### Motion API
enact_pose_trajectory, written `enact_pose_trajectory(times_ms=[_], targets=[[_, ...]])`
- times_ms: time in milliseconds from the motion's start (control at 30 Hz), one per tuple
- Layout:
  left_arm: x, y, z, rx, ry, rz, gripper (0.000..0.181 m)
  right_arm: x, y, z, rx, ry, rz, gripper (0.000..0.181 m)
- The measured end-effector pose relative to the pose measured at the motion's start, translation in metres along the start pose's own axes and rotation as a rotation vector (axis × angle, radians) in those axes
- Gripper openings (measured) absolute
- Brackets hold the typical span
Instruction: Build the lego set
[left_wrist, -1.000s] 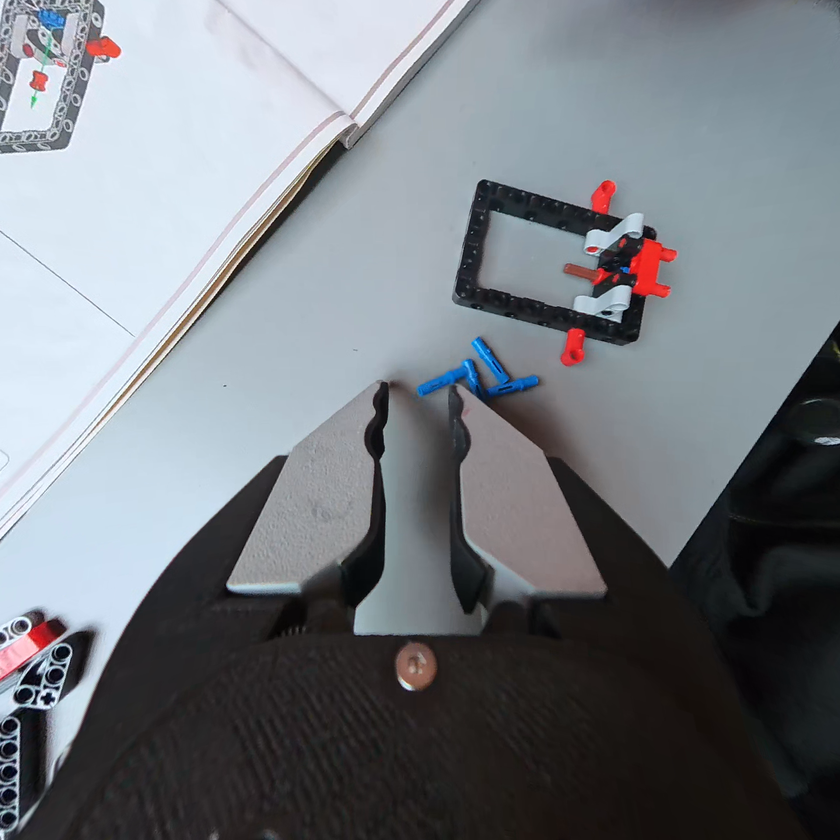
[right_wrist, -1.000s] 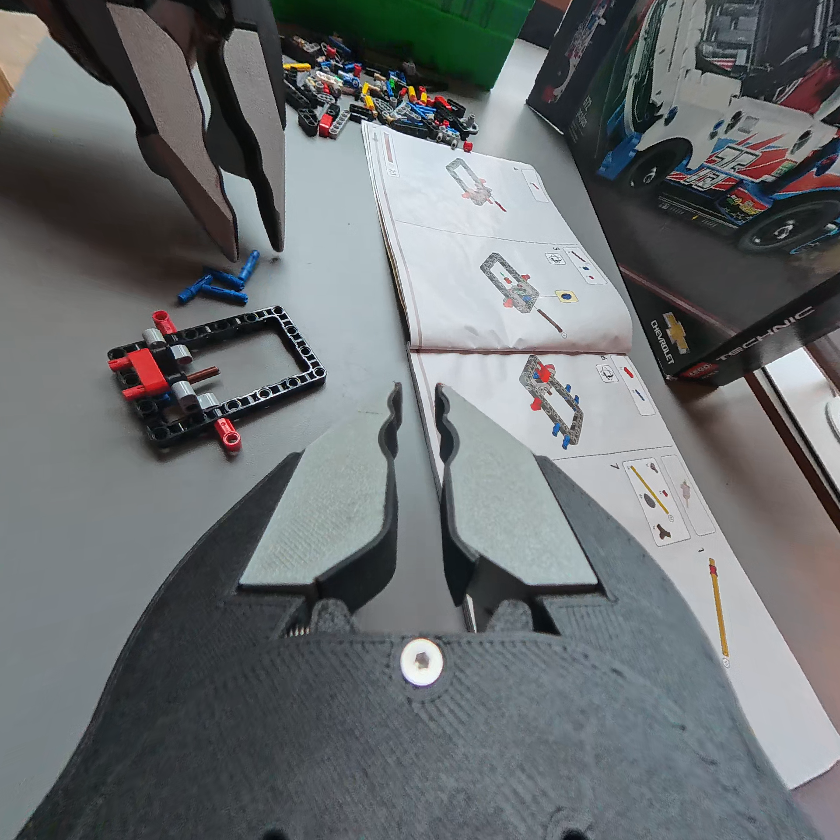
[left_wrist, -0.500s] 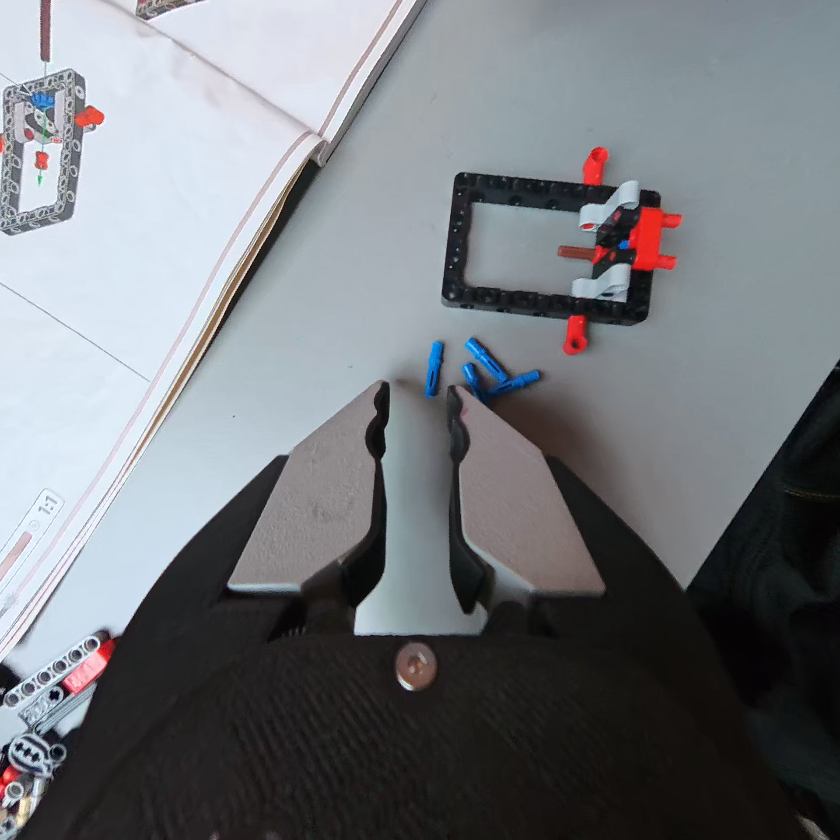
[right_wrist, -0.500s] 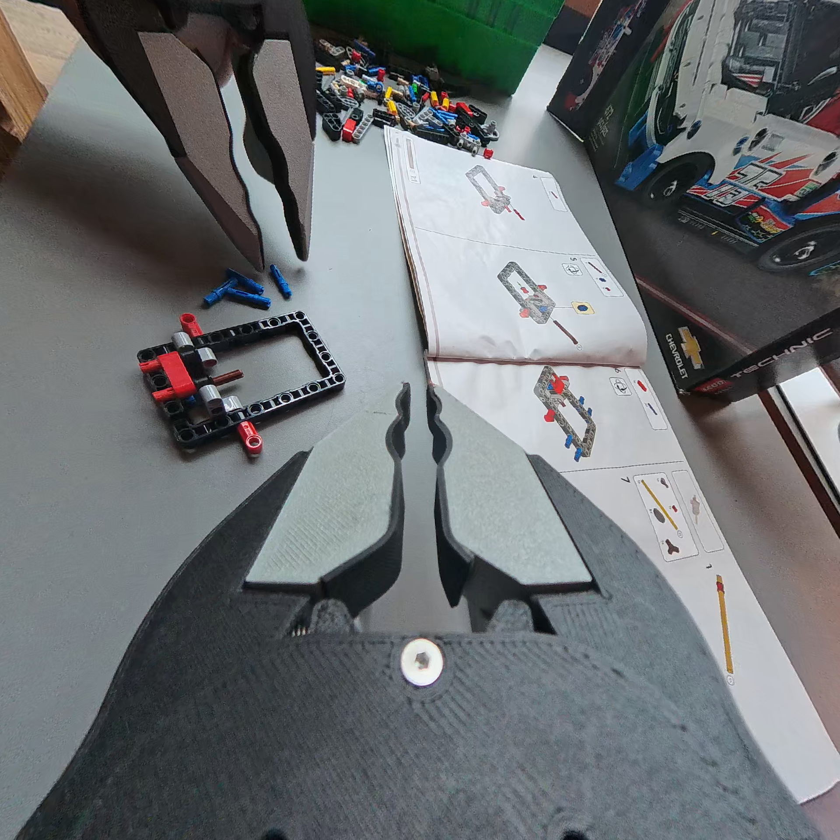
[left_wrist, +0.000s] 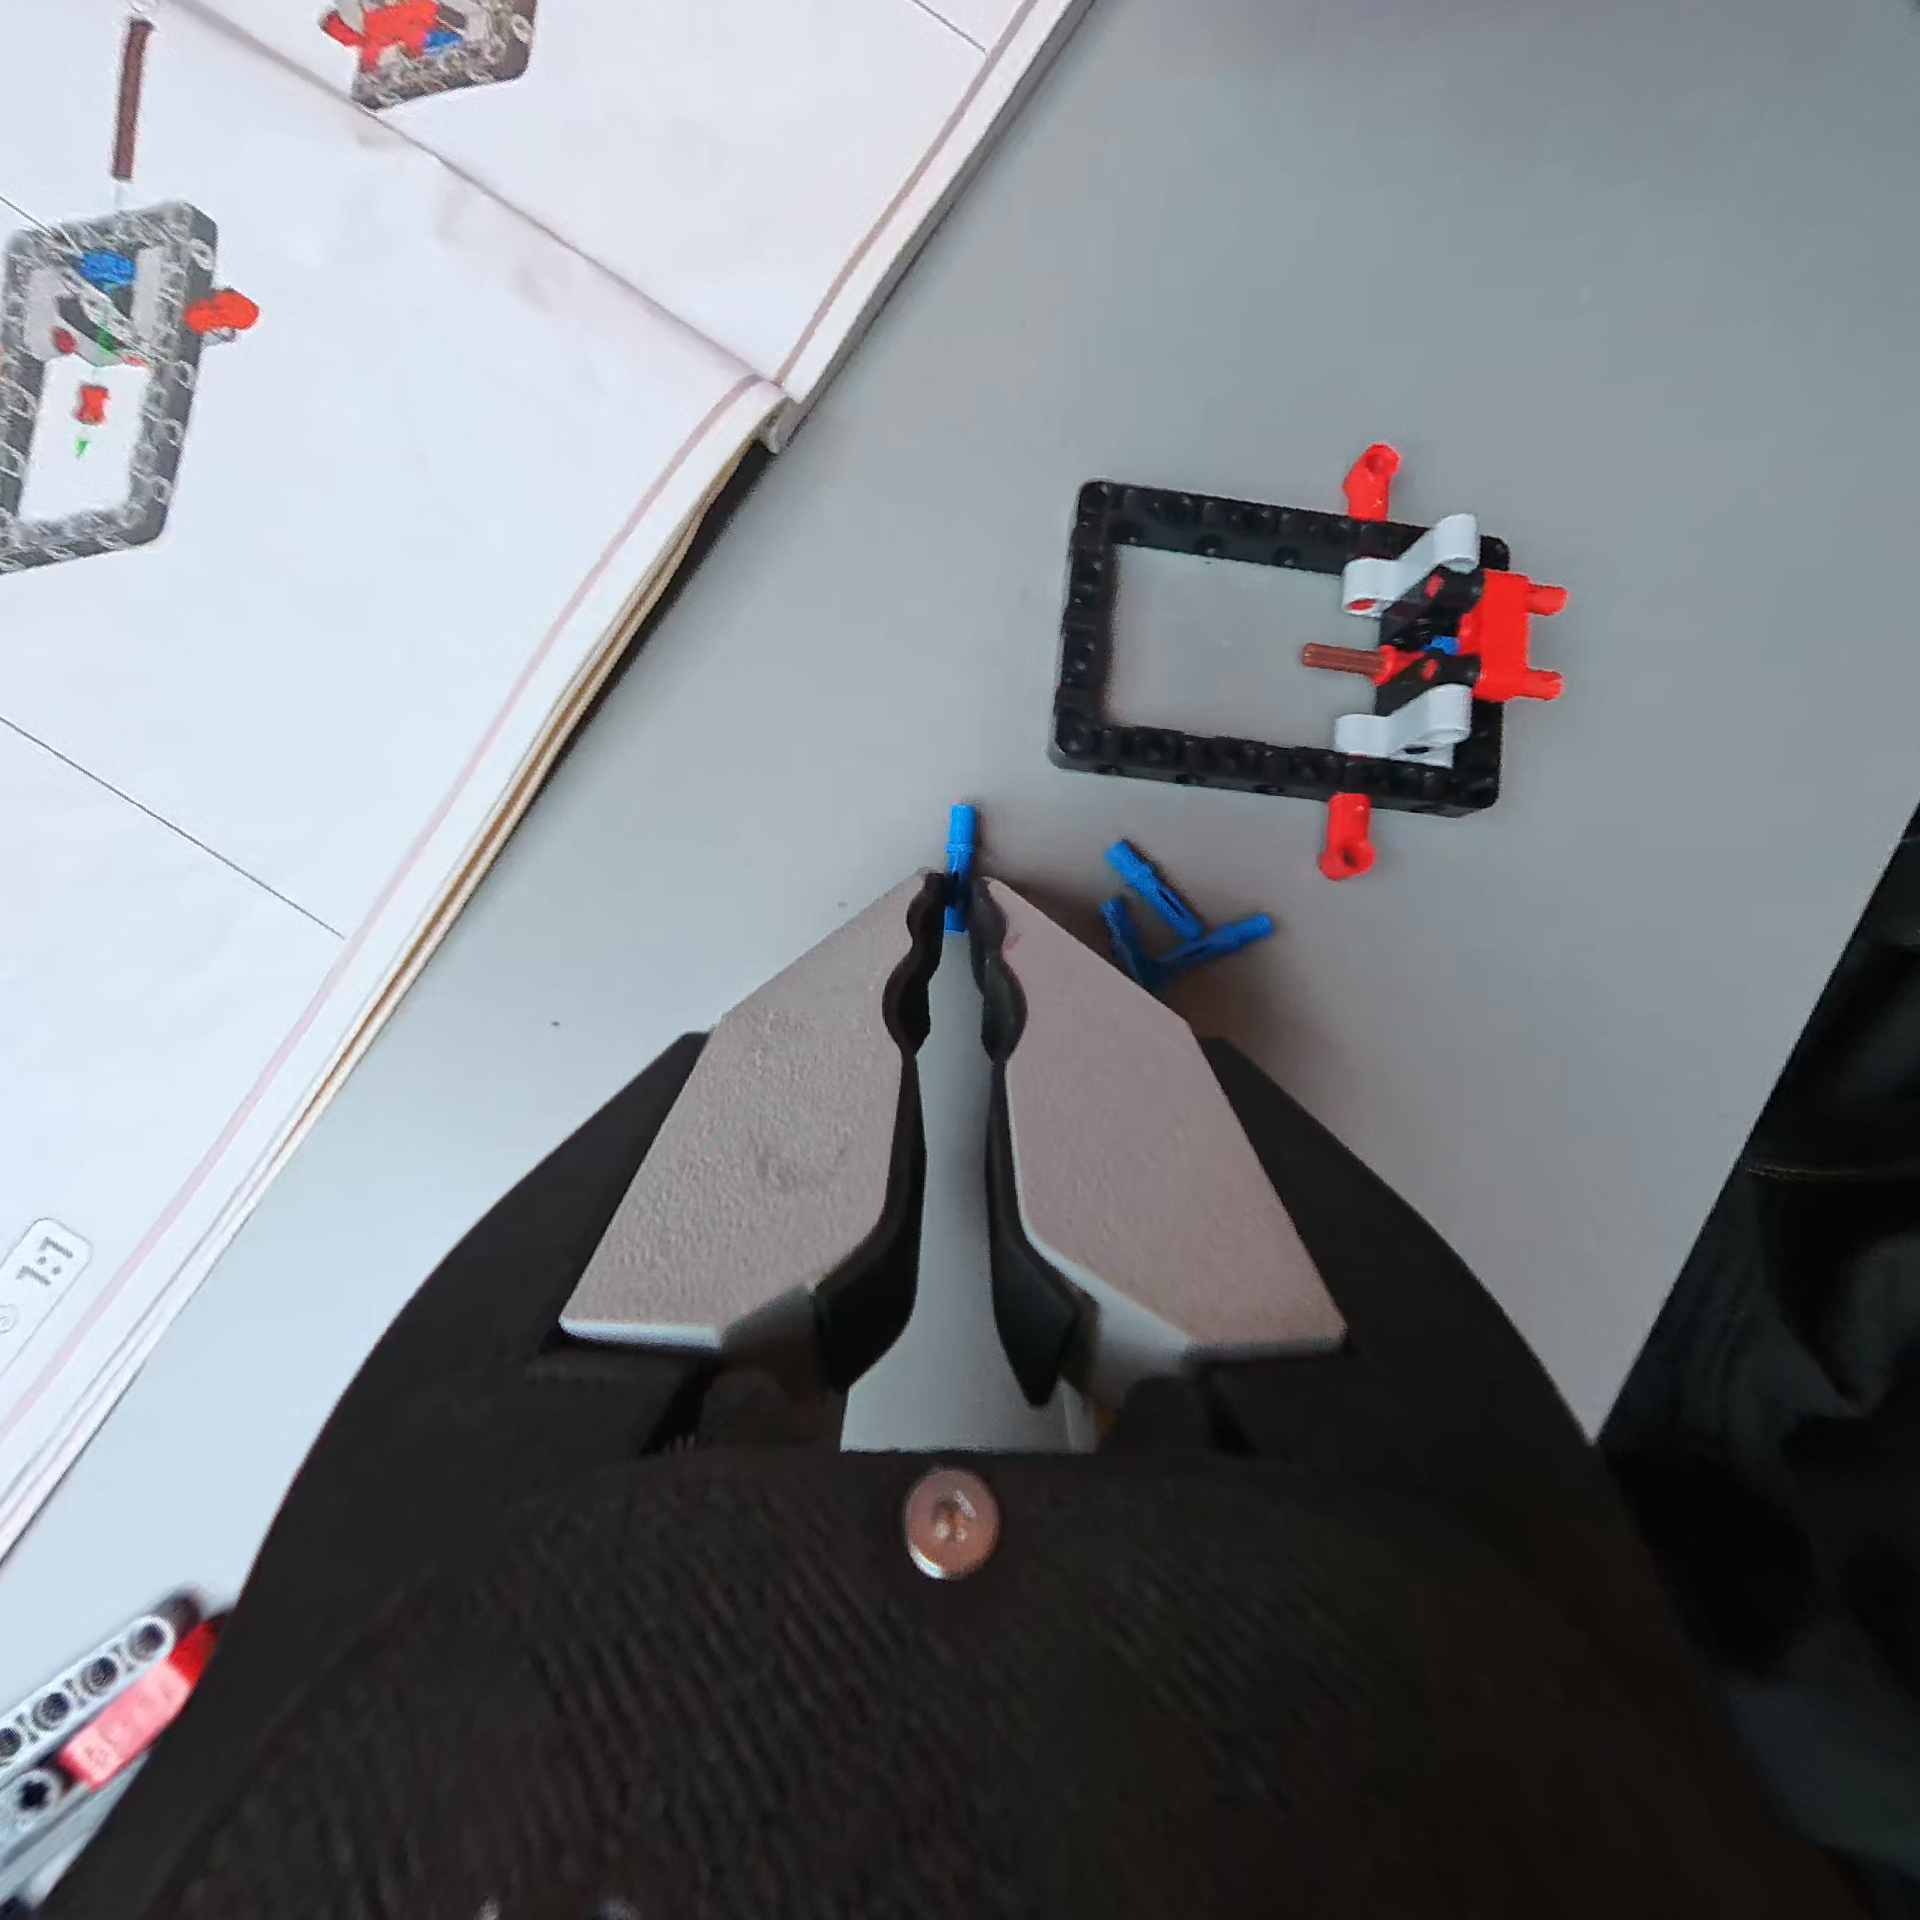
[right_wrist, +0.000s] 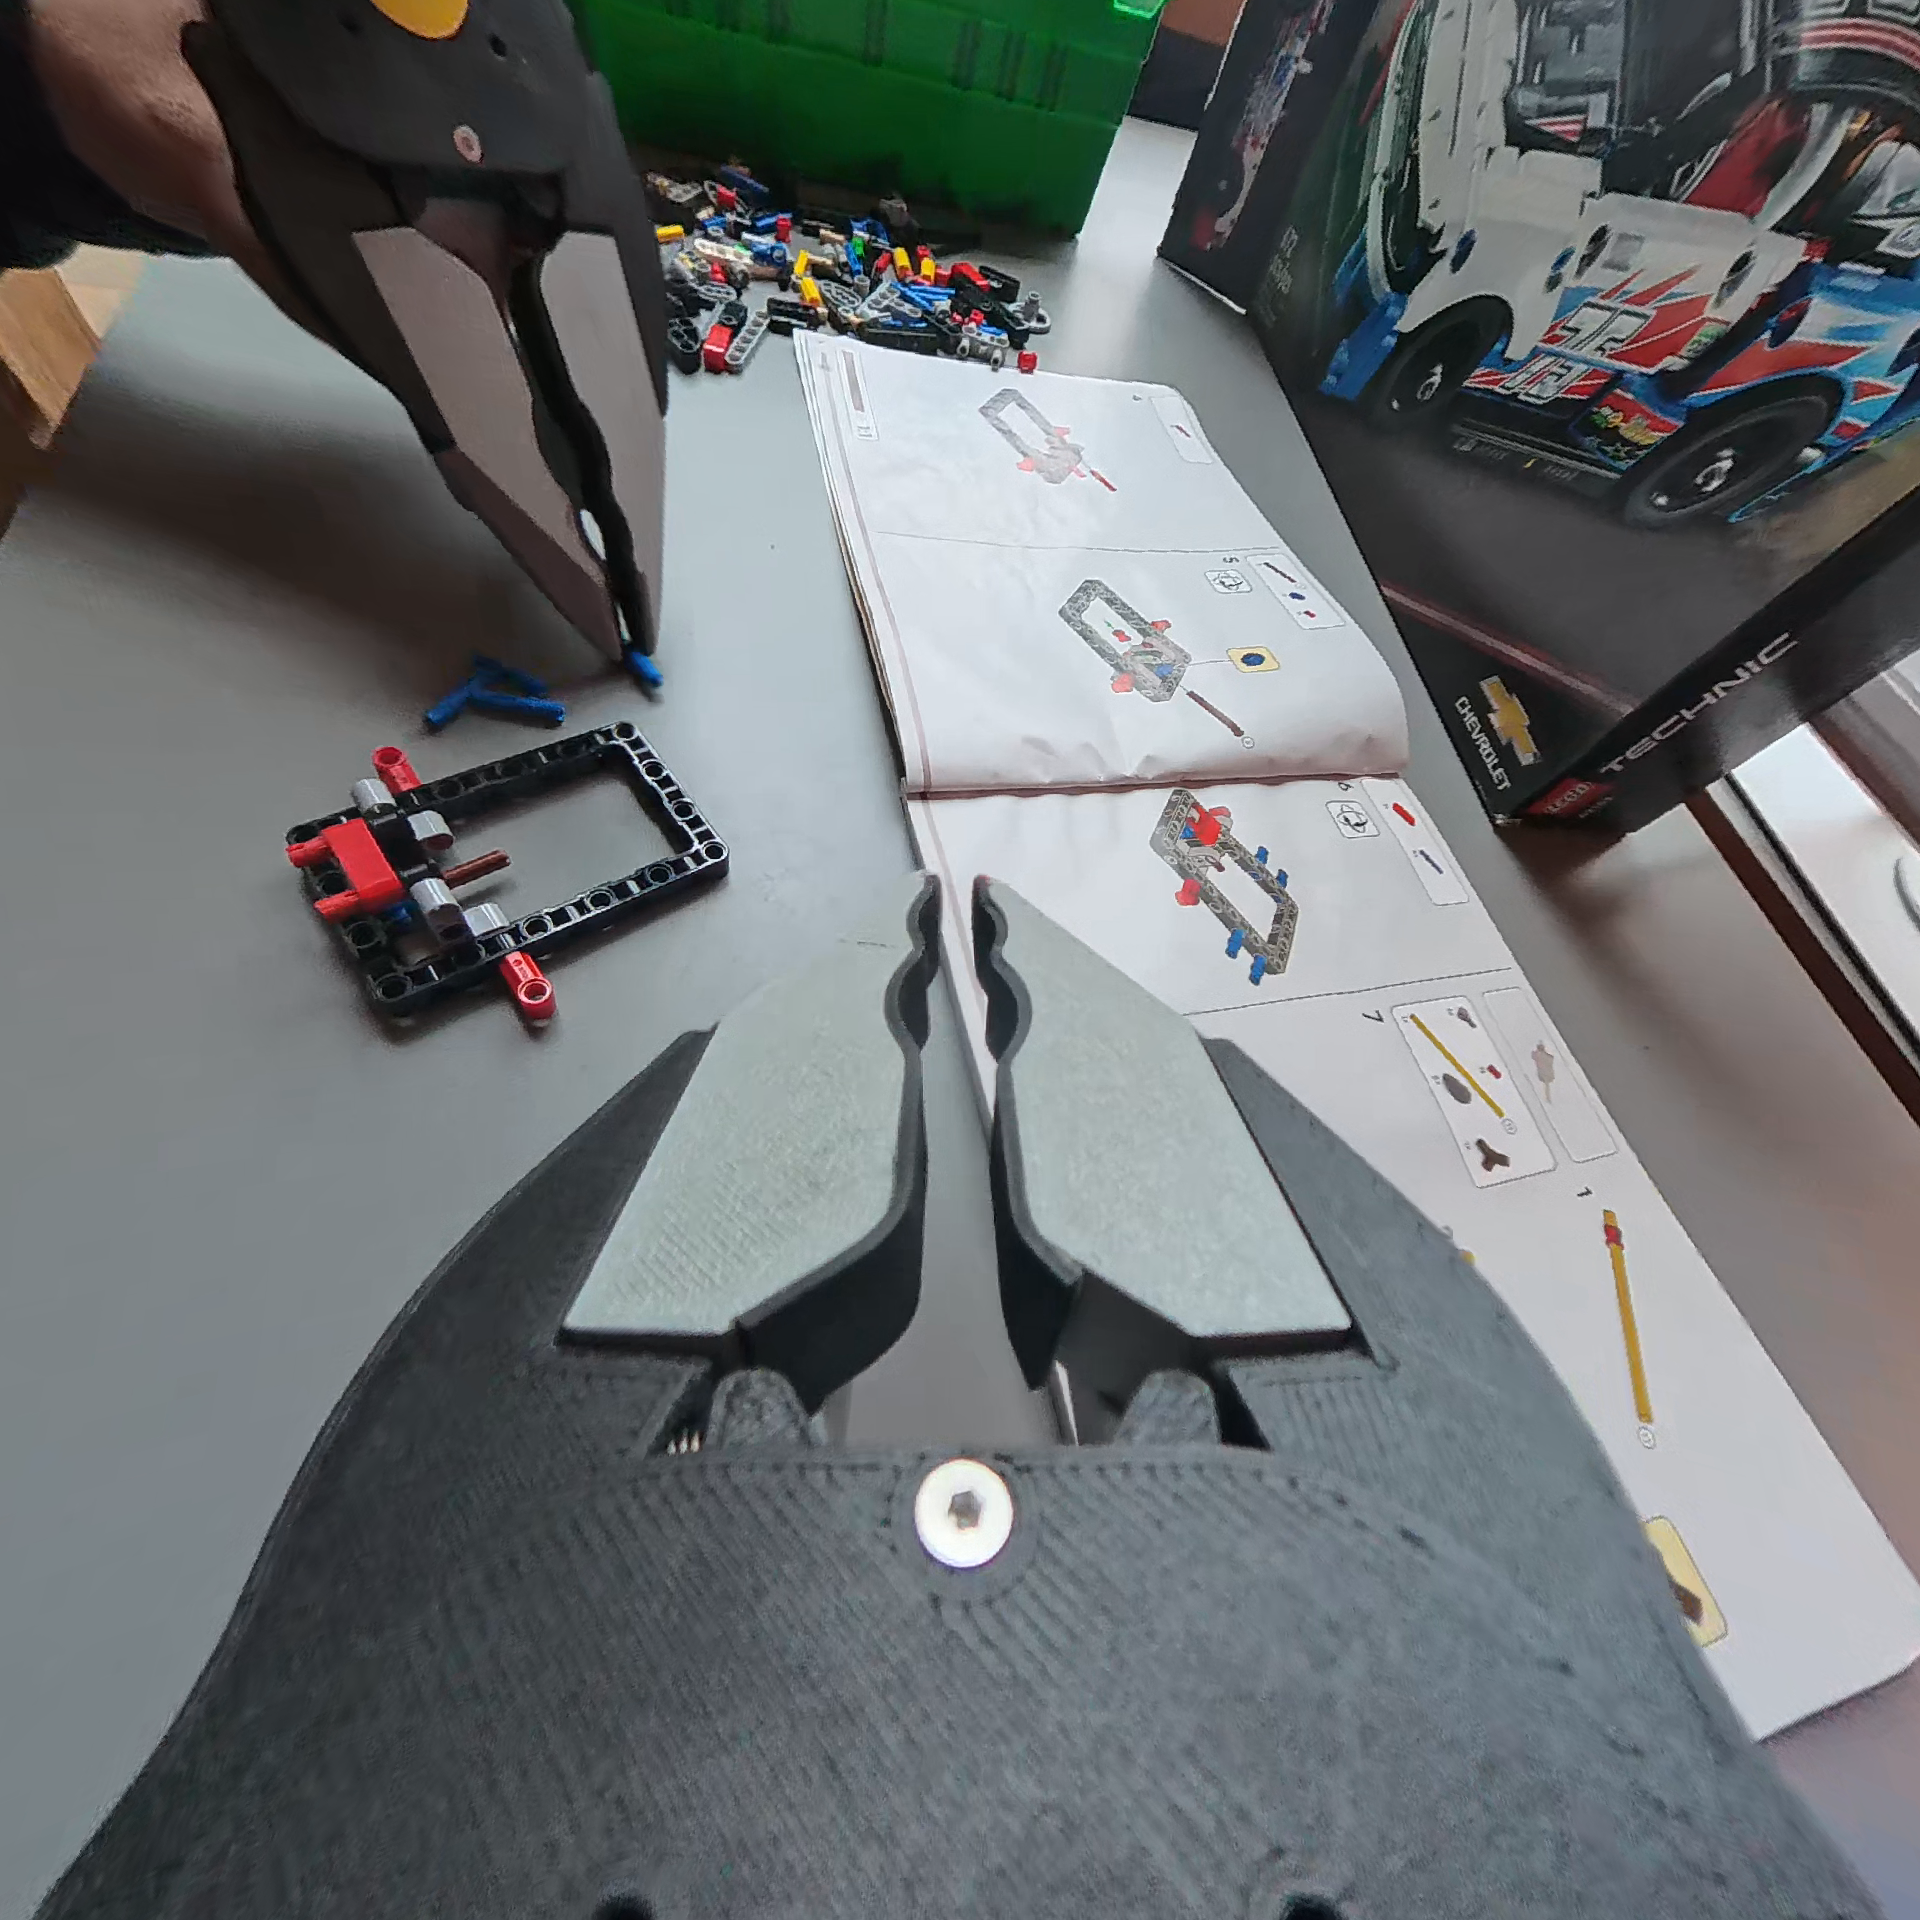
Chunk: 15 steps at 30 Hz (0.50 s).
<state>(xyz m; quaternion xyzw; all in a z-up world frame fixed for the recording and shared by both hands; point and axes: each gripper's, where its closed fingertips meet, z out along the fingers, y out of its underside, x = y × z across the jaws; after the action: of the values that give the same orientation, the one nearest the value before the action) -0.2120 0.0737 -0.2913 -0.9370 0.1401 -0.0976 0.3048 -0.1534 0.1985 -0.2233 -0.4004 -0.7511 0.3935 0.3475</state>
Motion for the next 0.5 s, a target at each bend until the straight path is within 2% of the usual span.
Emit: enact_pose_trajectory(times_ms=[133,267,500], targets=[[0.002,-0.023,-0.001,0.058,0.018,0.051,0.003,-0.013,0.005,0.009,-0.016,-0.071,-0.006,0.005],[0.000,-0.046,0.010,0.088,0.031,0.119,0.002,-0.015,0.012,0.015,-0.046,-0.070,-0.020,0.005],[0.003,-0.093,0.029,0.160,0.107,0.287,0.002,-0.010,0.009,0.016,0.000,-0.064,0.035,0.006]])
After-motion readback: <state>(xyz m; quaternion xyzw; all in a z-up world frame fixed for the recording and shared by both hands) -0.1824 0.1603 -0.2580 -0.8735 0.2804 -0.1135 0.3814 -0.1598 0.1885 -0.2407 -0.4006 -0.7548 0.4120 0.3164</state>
